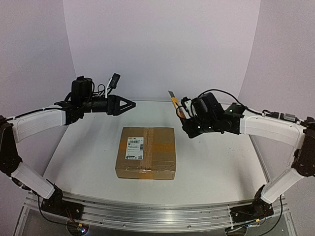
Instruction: Unpack the express box
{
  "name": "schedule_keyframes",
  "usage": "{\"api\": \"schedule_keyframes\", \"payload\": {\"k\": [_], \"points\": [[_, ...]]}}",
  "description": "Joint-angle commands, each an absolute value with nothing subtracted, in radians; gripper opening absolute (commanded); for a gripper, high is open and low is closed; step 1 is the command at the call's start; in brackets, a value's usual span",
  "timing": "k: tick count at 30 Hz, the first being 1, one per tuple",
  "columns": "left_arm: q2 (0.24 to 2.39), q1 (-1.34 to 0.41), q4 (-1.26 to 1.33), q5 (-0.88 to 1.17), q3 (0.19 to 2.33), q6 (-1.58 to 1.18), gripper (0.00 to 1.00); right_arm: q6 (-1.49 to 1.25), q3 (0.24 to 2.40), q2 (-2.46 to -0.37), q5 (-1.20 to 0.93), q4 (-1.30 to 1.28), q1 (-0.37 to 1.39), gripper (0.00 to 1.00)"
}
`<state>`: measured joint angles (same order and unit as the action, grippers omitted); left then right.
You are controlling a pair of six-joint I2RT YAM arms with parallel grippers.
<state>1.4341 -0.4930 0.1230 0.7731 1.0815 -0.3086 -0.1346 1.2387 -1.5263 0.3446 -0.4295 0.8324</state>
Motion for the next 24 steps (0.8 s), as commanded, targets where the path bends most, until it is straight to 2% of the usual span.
{"api": "schedule_keyframes", "payload": {"k": [1, 5, 9, 12, 14, 18, 19, 22, 23, 24], "points": [[1.464, -0.572, 0.288, 0.665, 1.168, -0.58, 0.79, -0.128, 1.398, -1.583, 0.46, -0.347, 0.932, 0.0], [1.496, -0.603, 0.362, 0.622, 1.171, -0.676, 0.82, -0.073, 1.5, -1.651, 0.457, -0.295, 1.009, 0.0], [1.514, -0.606, 0.447, 0.596, 1.165, -0.745, 0.77, -0.027, 1.548, -1.683, 0.451, -0.267, 1.052, 0.0], [1.515, -0.606, 0.52, 0.586, 1.158, -0.757, 0.68, -0.009, 1.567, -1.693, 0.452, -0.267, 1.072, 0.0], [1.52, -0.606, 0.524, 0.579, 1.158, -0.776, 0.56, 0.025, 1.572, -1.696, 0.445, -0.265, 1.083, 0.0], [1.518, -0.606, 0.516, 0.585, 1.152, -0.817, 0.06, 0.039, 1.564, -1.69, 0.438, -0.26, 1.089, 0.0], [1.515, -0.606, 0.52, 0.589, 1.148, -0.827, 0.02, 0.038, 1.556, -1.684, 0.442, -0.257, 1.088, 0.0], [1.508, -0.604, 0.558, 0.6, 1.127, -0.862, 0.0, 0.023, 1.535, -1.66, 0.416, -0.245, 1.086, 0.01], [1.506, -0.604, 0.584, 0.608, 1.116, -0.881, 0.0, 0.016, 1.533, -1.65, 0.378, -0.243, 1.084, 0.03], [1.503, -0.604, 0.621, 0.621, 1.104, -0.9, 0.0, 0.006, 1.532, -1.639, 0.333, -0.242, 1.08, 0.13]]}}
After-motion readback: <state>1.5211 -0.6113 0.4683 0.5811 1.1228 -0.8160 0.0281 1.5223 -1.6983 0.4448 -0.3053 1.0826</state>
